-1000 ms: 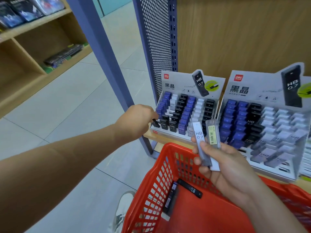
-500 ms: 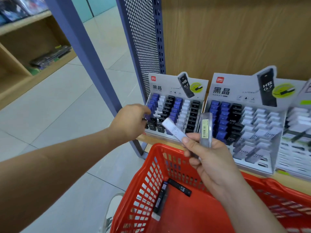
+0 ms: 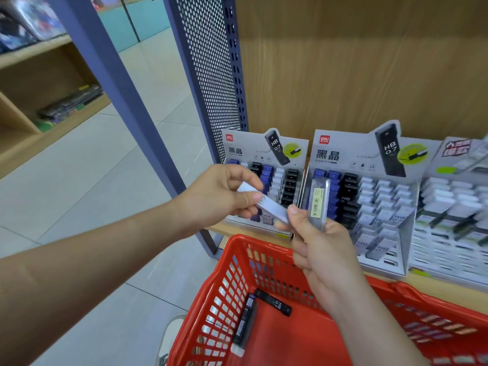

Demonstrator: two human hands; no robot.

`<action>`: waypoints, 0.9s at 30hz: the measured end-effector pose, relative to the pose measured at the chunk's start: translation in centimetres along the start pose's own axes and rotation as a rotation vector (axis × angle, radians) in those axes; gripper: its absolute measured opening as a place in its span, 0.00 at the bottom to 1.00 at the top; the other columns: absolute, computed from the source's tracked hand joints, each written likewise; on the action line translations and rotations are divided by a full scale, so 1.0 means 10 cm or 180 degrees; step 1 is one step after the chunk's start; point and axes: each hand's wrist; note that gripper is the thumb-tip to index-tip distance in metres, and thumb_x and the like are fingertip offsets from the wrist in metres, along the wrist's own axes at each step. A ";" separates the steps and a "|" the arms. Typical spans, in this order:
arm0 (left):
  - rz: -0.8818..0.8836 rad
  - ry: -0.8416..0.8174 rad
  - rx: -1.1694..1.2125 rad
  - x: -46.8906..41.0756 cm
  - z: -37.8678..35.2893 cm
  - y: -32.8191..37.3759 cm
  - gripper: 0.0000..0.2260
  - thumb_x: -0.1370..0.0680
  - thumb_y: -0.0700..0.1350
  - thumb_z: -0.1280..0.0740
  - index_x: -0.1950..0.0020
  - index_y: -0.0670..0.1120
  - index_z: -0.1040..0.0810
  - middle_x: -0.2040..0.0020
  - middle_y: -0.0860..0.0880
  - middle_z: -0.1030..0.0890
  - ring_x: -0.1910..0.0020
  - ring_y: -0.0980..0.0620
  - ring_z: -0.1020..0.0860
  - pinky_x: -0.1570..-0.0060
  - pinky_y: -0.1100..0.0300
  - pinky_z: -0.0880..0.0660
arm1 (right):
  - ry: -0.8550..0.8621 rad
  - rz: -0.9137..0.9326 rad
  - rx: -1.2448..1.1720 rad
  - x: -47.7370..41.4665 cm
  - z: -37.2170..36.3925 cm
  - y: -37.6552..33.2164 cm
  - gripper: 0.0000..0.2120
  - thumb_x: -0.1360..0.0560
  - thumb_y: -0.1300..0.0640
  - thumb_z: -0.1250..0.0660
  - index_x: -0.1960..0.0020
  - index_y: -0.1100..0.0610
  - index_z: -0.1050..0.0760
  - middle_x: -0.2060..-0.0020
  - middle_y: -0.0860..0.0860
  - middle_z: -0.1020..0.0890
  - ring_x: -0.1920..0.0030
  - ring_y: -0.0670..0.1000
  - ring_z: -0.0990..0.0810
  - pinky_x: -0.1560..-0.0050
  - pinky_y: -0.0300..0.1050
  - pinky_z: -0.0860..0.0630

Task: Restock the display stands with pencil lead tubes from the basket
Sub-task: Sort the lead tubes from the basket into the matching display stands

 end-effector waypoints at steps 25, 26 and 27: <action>-0.0755 0.0417 -0.3720 -0.86 0.38 -0.45 0.13 0.21 0.37 0.38 0.40 0.48 0.21 0.41 0.48 0.19 0.41 0.46 0.23 0.44 0.54 0.26 | -0.0386 -0.0106 0.0375 -0.14 0.11 0.20 0.11 0.20 0.54 0.38 0.50 0.53 0.17 0.57 0.55 0.14 0.67 0.49 0.21 0.67 0.43 0.28; -0.0759 0.0395 -0.3766 -0.86 0.40 -0.45 0.13 0.21 0.37 0.39 0.40 0.48 0.21 0.40 0.48 0.19 0.40 0.46 0.24 0.43 0.54 0.26 | -0.0379 -0.0150 0.0344 -0.14 0.12 0.21 0.12 0.21 0.54 0.37 0.53 0.55 0.16 0.60 0.56 0.15 0.68 0.50 0.22 0.67 0.43 0.28; -0.0770 0.0375 -0.3814 -0.87 0.41 -0.45 0.13 0.21 0.37 0.39 0.39 0.48 0.21 0.40 0.48 0.20 0.40 0.46 0.24 0.43 0.54 0.27 | -0.0356 -0.0192 0.0308 -0.14 0.13 0.21 0.12 0.21 0.55 0.36 0.55 0.57 0.16 0.63 0.57 0.17 0.69 0.50 0.23 0.68 0.44 0.28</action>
Point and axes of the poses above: each hand's wrist, its own x-axis away from the middle knuckle, its own z-axis out of the back of the hand, y = z × x
